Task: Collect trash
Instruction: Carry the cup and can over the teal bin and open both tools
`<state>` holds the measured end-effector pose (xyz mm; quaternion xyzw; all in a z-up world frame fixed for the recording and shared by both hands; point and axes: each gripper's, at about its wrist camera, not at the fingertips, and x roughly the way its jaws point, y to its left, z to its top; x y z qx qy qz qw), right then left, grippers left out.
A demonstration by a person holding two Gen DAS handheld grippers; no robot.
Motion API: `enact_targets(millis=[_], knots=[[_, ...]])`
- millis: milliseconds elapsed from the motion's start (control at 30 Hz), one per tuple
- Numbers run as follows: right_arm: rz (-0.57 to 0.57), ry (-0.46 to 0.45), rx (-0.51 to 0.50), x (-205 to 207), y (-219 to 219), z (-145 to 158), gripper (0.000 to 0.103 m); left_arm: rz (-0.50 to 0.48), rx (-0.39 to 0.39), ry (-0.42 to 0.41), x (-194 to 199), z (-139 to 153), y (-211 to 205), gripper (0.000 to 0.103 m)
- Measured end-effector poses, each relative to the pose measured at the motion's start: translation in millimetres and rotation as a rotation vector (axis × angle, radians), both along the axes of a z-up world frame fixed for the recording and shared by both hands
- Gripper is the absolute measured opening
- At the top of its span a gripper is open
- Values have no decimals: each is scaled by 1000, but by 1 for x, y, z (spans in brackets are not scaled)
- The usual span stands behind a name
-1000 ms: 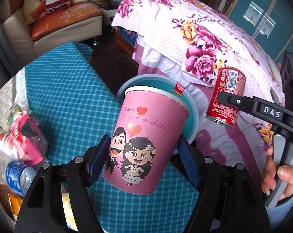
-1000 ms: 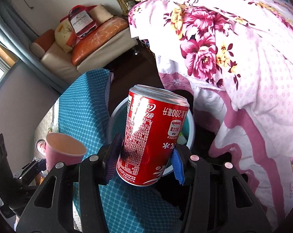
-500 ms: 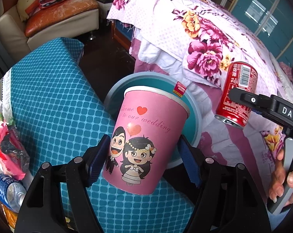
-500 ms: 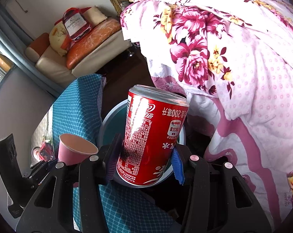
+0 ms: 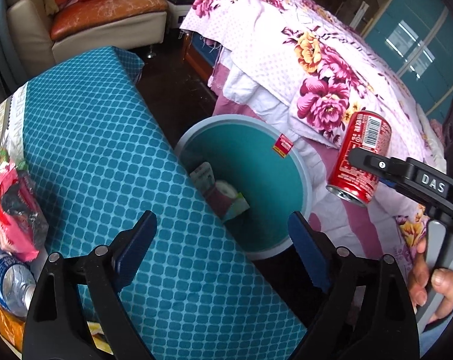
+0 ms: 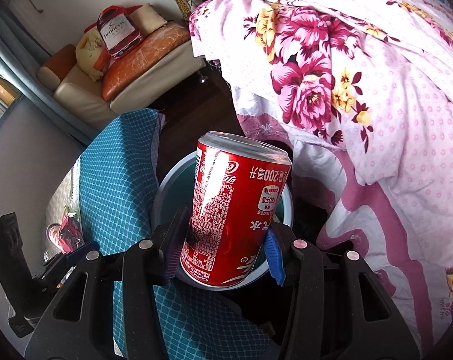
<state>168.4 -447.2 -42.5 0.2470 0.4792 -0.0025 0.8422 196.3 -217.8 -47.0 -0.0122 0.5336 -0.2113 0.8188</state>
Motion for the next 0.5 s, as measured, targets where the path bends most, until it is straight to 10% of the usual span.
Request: enact_targets(millis=[500], knots=[[59, 22, -36, 7, 30, 1, 45, 31, -48, -10, -23, 17, 40, 93]])
